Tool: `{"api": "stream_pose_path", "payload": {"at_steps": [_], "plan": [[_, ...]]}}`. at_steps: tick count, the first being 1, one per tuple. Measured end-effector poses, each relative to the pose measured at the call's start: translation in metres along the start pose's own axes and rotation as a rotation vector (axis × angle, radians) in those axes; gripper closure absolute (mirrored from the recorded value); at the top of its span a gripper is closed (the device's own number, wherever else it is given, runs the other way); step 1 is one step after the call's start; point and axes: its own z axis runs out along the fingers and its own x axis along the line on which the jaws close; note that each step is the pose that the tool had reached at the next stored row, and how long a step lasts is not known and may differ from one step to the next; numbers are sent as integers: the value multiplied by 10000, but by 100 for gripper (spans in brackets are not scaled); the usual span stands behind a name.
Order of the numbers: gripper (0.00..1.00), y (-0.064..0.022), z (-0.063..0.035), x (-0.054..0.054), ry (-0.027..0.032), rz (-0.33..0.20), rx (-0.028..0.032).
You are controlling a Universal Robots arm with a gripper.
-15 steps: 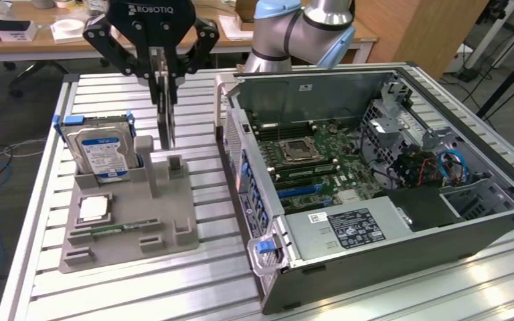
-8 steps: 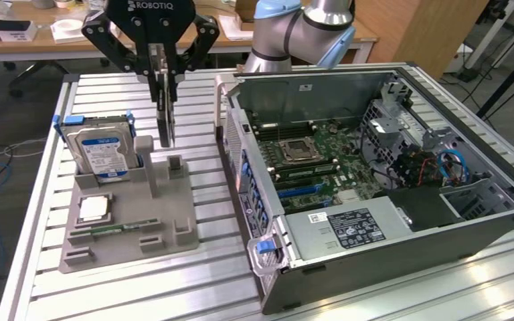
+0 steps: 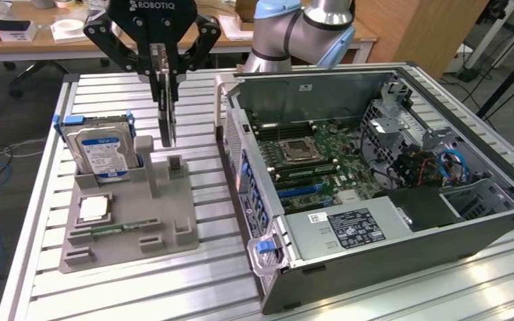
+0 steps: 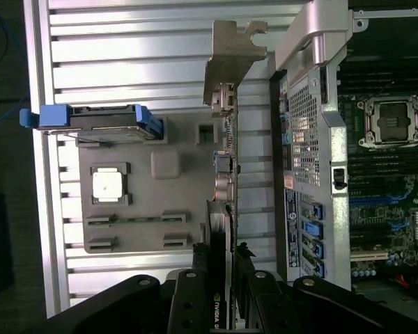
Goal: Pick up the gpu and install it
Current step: 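Pick up the gpu and move the gpu toward the slot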
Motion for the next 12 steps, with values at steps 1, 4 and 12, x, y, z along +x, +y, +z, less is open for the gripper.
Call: {"api": "stream_pose_path", "payload": {"at_steps": [1,4,12], "plan": [[74,0,0,-4,1,0,0],[74,1,0,-13,1,1,0],[74,2,0,-31,1,0,0]]}}
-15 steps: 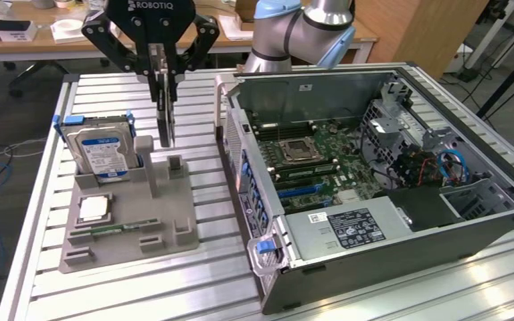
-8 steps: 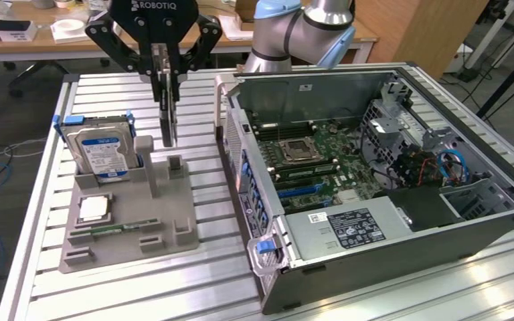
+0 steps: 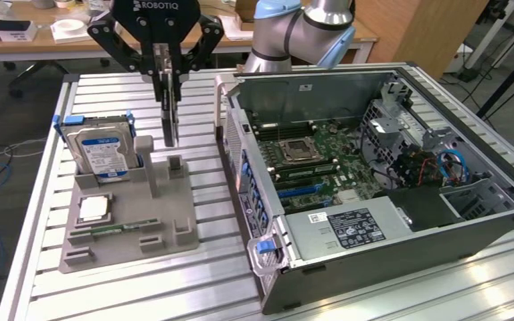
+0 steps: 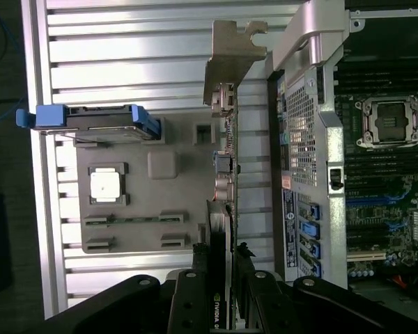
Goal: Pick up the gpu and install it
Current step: 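Pick up the gpu and move the gpu toward the slot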
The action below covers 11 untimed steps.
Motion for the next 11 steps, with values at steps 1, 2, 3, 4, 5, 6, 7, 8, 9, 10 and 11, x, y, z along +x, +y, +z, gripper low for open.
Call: {"api": "stream_pose_path", "payload": {"at_steps": [1,2,3,4,5,6,7,8,9,10,11], "plan": [[74,0,0,-2,-1,0,0],[74,0,0,-4,-1,0,0],[74,1,0,-6,0,0,-1],[74,1,0,-8,1,1,-1],[74,1,0,-10,0,1,-1],[74,1,0,-12,0,0,-1],[74,1,0,-15,0,0,-1],[74,1,0,-17,0,0,-1],[74,2,0,-19,0,0,-1],[74,2,0,-22,0,0,-1],[74,2,0,-24,0,0,-1]]}}
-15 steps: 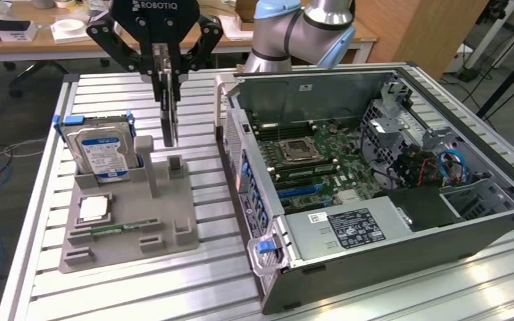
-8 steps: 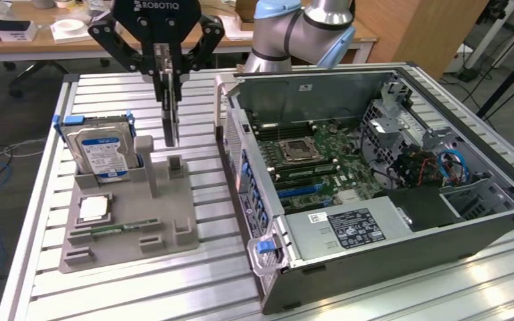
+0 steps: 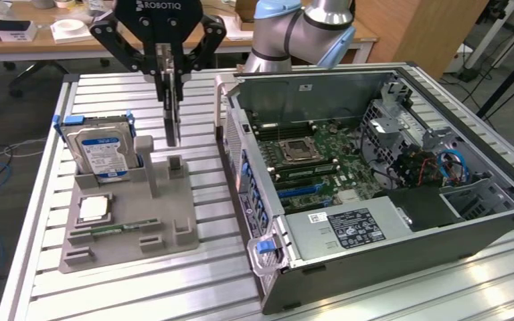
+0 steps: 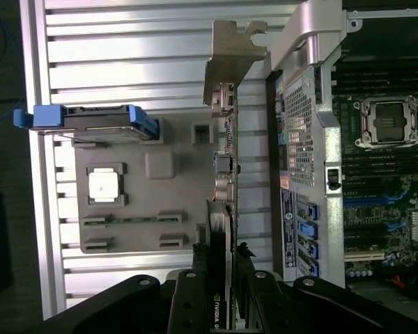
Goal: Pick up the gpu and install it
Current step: 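Pick up the gpu and move the gpu toward the slot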
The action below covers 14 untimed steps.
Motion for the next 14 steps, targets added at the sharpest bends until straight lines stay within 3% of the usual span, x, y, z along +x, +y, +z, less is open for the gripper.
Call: {"api": "stream_pose_path", "payload": {"at_steps": [14], "plan": [[74,2,0,-31,0,0,0]]}}
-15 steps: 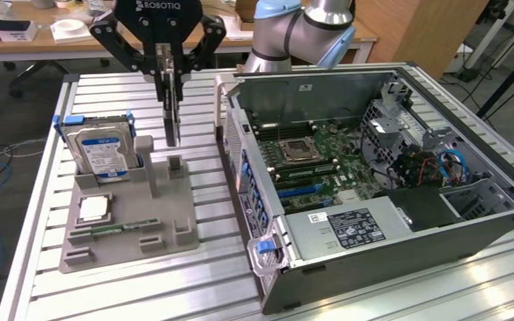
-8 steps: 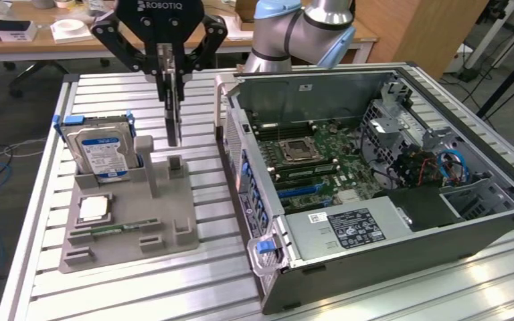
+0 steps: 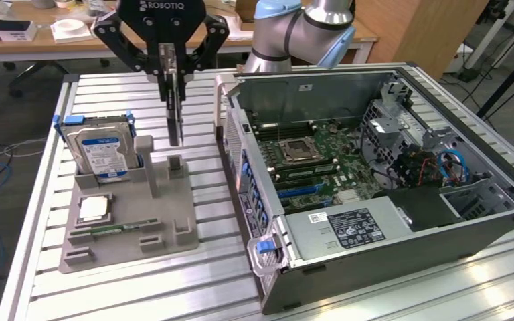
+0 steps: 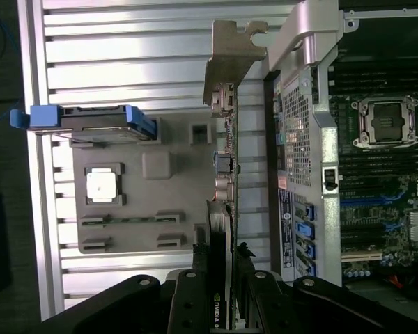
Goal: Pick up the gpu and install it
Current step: 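Pick up the gpu and move the gpu toward the slot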
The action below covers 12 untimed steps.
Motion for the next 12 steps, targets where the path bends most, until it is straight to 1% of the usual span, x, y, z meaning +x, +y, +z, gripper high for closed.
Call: {"api": "stream_pose_path", "payload": {"at_steps": [12], "plan": [[74,2,0,-27,0,0,0]]}}
